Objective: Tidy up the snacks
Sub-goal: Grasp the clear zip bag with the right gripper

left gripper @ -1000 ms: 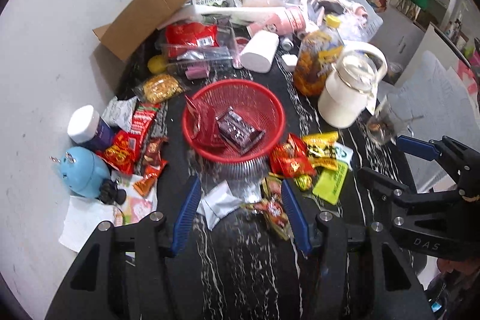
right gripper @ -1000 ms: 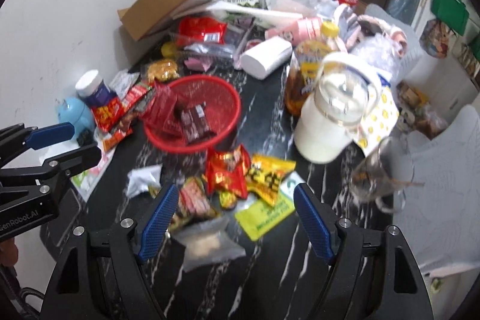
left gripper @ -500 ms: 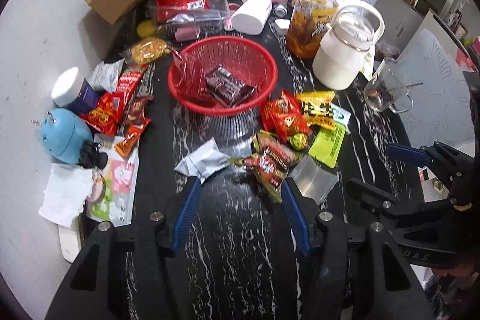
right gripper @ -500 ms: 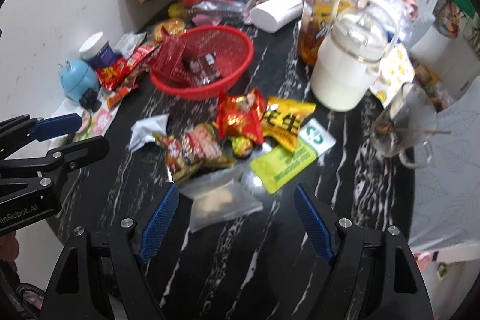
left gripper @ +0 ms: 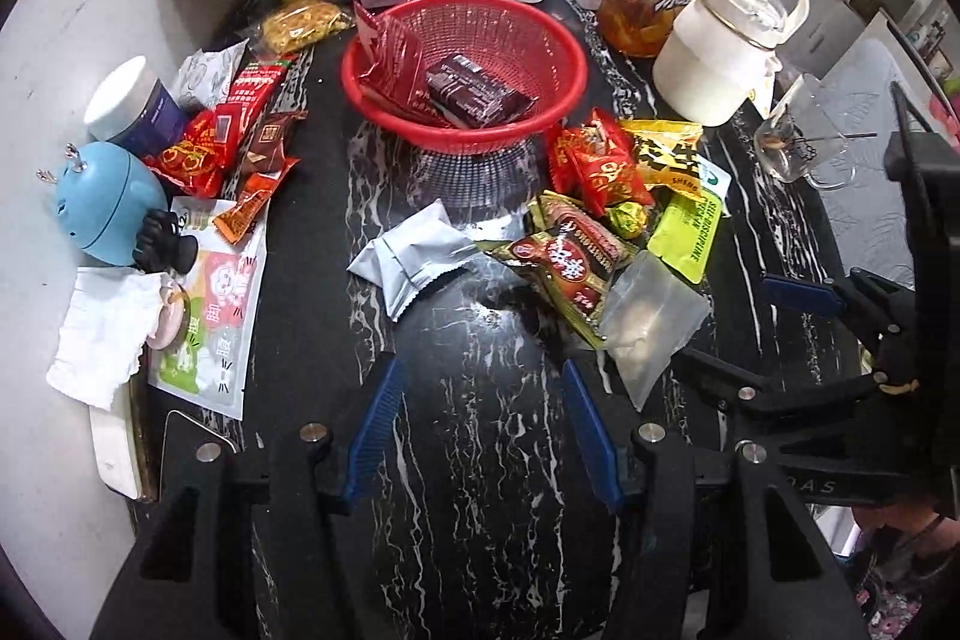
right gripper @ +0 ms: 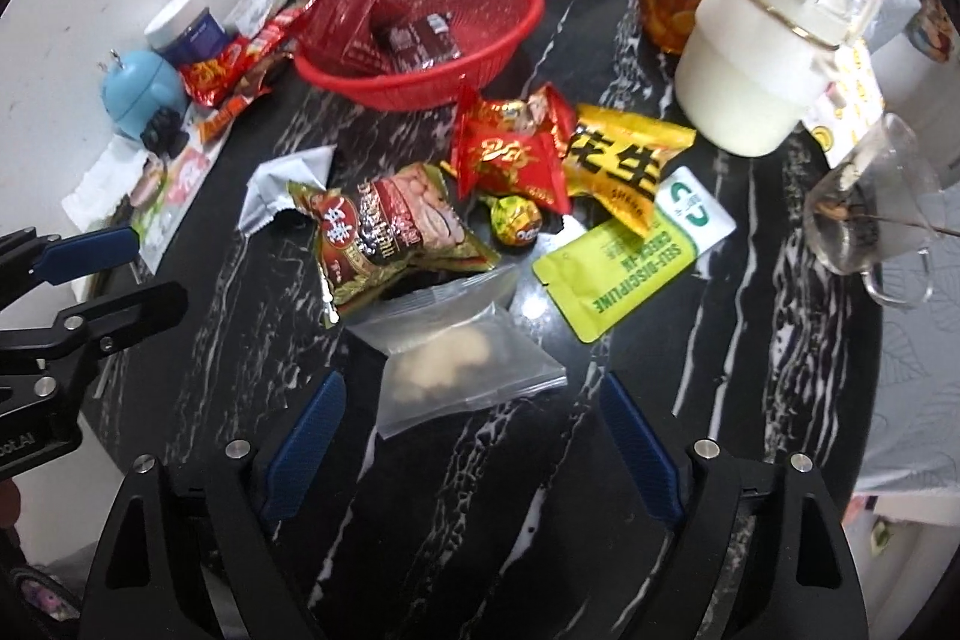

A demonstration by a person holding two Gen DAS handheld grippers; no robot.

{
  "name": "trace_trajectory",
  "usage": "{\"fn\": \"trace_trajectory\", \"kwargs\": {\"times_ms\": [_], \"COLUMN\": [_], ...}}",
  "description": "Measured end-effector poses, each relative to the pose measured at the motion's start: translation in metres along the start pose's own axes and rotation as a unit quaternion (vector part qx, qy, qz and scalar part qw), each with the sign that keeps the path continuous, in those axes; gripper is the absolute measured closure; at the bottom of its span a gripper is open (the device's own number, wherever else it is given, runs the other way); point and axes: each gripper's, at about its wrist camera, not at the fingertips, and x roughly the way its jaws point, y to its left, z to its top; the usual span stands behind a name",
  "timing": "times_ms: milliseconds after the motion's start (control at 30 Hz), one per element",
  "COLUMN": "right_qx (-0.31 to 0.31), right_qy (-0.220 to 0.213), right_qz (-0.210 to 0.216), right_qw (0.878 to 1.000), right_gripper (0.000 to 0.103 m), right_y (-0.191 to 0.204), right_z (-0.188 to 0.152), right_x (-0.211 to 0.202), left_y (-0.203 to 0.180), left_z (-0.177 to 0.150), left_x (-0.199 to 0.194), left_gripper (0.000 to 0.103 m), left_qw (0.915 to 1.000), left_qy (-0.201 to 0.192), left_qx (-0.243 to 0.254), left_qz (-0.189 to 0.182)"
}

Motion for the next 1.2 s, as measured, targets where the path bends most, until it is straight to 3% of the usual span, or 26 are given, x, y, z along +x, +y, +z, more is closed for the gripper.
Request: {"fn": "trace_trajectory", "kwargs": {"times_ms": [567, 633, 700, 800, 1200], "right_qx": [-0.026, -0.017, -0.009, -0.003, 0.050], "right_qy": [0.056, 0.056, 0.055, 0.046, 0.038], "right_qz": [0.013, 0.020, 0.034, 0.046, 0.045], "right_qw": [0.998, 0.998, 0.998, 0.998, 0.997], "right_gripper": [0.016, 0.020, 0.034, 0.042, 0.044], "right_y": [0.002, -0.001, -0.006, -0.013, -0.054], "right_z": [0.014, 0.013, 0.011, 0.007, -0.008], "right_x": [0.060, 0.062, 0.060, 0.053, 0.028], "left_y": [0.006, 0.003, 0.000, -0.007, -0.035], "left_z": [0.028, 0.031, 0.035, 0.041, 0.060], "left_x": [0.016, 0.017, 0.019, 0.022, 0.047], "left_gripper": [0.048, 0.048, 0.048, 0.048, 0.048], "left_qw": [0.9999, 0.9999, 0.9998, 0.9996, 0.9964], "left_qy": [0.007, 0.006, 0.005, 0.004, 0.017], "left_qx": [0.010, 0.013, 0.016, 0.022, 0.061], "left_qz": [0.005, 0.002, -0.006, -0.018, -0.056]}}
